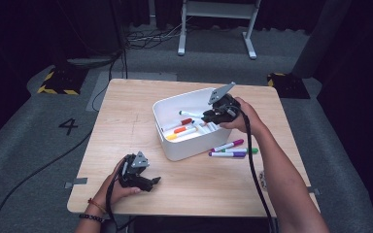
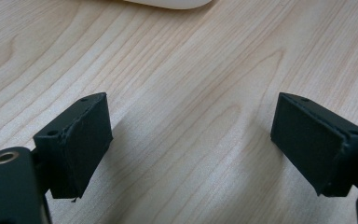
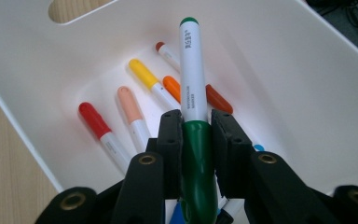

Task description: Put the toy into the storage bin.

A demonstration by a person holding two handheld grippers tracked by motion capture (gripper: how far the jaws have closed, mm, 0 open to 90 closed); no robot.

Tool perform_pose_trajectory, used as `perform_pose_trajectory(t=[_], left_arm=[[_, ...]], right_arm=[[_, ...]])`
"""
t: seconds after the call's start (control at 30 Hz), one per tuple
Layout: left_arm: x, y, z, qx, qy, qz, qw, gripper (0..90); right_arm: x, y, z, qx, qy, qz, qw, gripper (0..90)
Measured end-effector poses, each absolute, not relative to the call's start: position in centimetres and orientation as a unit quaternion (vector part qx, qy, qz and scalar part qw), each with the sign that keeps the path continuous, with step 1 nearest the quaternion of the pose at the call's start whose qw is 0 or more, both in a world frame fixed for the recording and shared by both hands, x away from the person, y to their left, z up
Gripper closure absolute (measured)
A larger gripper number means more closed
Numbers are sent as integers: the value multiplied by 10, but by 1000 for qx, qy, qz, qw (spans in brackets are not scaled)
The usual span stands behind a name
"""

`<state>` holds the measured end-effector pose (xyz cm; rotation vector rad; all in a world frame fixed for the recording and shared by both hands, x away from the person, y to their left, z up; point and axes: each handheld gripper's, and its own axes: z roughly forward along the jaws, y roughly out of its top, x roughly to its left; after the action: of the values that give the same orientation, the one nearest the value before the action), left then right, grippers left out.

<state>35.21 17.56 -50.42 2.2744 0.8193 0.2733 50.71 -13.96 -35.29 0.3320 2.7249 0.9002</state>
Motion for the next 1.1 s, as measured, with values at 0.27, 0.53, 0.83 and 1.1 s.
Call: perform_pose_trajectory(t=[0.27, 0.53, 0.83, 1.1], left_arm=[[352, 176, -504, 877, 316, 105, 347, 125], [352, 176, -504, 877, 316, 105, 347, 126], [352, 176, -504, 877, 316, 105, 347, 125], [352, 175, -504, 876, 318, 105, 348, 125]], right_arm=[[507, -135, -361, 87, 949, 284, 102, 743], [505, -143, -362, 84, 951, 281, 99, 687], [491, -169, -349, 109, 927, 334, 134, 629], [454, -220, -337, 117, 905, 377, 156, 614]])
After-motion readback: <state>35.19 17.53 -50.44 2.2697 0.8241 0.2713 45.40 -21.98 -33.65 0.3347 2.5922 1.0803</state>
